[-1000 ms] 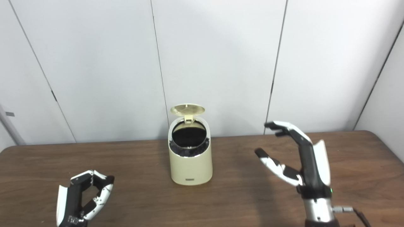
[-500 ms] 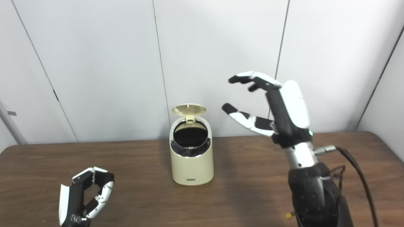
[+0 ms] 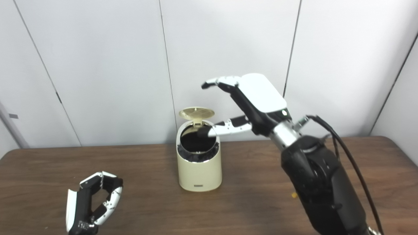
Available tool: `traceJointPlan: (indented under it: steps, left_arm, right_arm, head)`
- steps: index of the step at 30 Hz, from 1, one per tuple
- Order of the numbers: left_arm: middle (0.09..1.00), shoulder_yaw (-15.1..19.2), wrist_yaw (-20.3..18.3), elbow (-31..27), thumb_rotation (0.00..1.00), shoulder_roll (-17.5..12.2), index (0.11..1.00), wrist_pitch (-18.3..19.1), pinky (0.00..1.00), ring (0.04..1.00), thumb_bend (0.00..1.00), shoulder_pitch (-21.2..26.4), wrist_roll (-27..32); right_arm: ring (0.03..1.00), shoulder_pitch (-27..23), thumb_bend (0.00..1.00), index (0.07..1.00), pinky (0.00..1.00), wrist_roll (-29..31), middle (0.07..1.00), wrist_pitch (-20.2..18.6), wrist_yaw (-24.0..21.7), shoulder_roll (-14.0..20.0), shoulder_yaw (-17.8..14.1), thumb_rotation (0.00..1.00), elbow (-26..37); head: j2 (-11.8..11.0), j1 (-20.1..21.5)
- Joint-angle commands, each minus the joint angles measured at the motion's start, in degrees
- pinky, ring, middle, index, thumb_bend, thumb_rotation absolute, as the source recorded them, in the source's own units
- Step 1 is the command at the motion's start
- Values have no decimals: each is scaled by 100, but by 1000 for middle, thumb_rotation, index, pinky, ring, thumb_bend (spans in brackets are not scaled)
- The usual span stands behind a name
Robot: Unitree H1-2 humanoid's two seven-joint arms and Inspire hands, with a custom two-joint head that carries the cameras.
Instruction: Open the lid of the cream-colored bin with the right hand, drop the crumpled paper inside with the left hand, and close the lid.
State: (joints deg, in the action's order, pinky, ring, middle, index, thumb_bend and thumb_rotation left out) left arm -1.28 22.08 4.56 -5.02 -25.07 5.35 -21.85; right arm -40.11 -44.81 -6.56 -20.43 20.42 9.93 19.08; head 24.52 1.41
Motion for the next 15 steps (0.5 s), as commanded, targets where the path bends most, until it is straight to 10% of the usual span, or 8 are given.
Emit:
traceJointPlan:
  steps: [1,15]
  left_arm:
    - [407,-165,110,439,202,229,402,-175,316,368,241,-215,-110]
    - [405,-387,373,468,182,173,402,-180,312,365,256,-192,-213]
  right_arm:
    - [834,-425,901,807,713,-107,826,-21,-106,44,50,828,-19]
    - [926,-961,941,904,836,-722,934,118,-40,-142,524,880,-952]
  head:
    - [0,-3]
    - [38,-45]
